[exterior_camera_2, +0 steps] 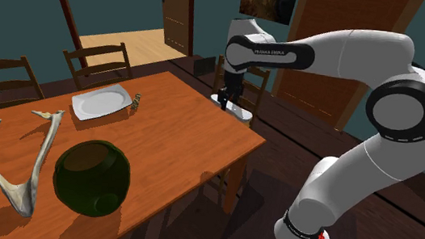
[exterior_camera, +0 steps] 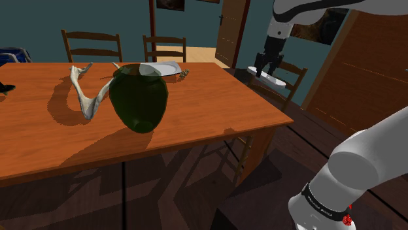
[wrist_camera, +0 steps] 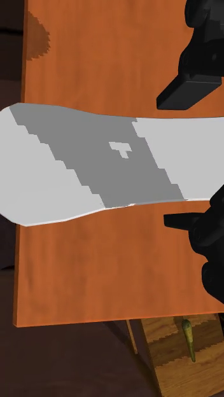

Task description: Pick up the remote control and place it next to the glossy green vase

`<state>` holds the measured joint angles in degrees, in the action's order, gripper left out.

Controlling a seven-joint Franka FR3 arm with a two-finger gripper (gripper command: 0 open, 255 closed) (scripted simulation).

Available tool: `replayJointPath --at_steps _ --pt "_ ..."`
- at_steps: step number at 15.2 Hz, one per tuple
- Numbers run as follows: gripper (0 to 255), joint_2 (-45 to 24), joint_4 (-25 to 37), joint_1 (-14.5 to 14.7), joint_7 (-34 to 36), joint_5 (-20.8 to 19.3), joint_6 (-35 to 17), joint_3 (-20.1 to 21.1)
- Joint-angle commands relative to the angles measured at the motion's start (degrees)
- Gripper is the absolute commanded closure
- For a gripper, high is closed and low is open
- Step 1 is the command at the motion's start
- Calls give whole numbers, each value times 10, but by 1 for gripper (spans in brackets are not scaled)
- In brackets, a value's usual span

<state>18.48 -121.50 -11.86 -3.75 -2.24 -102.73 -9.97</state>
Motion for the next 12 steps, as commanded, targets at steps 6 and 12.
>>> replayJointPath --at_steps 6,12 --pt "255 -3 60 1 -1 1 57 1" --pt "255 -10 113 2 -1 3 103 2"
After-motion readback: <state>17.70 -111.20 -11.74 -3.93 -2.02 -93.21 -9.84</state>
